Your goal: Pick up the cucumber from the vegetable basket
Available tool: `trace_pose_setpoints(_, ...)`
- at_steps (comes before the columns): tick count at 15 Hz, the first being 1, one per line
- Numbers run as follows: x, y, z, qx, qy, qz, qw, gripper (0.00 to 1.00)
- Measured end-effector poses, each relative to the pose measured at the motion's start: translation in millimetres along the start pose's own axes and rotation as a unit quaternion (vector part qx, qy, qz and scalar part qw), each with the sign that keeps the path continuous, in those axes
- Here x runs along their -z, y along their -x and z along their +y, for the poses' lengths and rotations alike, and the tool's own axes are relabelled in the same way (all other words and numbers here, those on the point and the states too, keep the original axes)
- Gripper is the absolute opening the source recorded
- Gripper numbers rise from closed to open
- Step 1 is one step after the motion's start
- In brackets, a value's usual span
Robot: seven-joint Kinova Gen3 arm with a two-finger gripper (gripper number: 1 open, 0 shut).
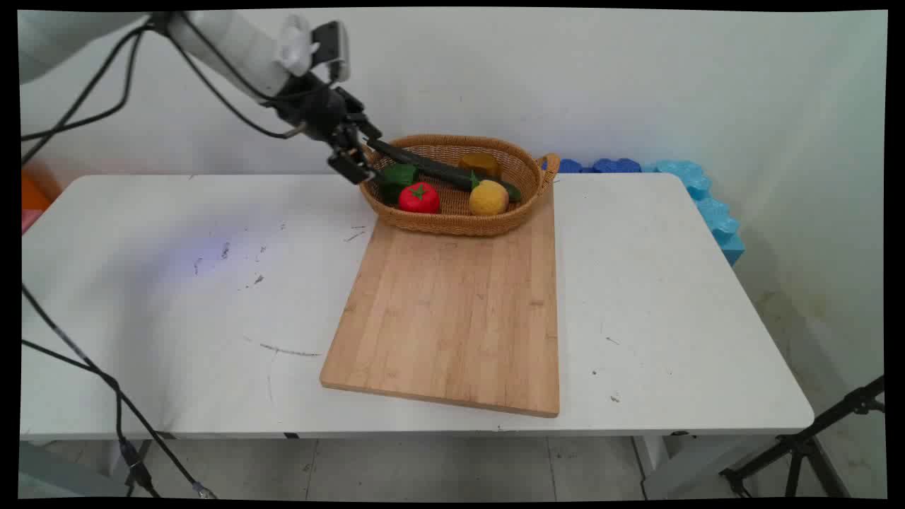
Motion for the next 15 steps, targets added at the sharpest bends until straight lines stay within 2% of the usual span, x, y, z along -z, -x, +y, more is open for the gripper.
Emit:
trace_pose_setpoints(7,-68,-31,-30,-0.024,-0.023,-0.010,0.9994,1.00)
trace_pose_setpoints(15,-130,-47,-56,-0.042,-0.036,-0.025,0.9982,1.00)
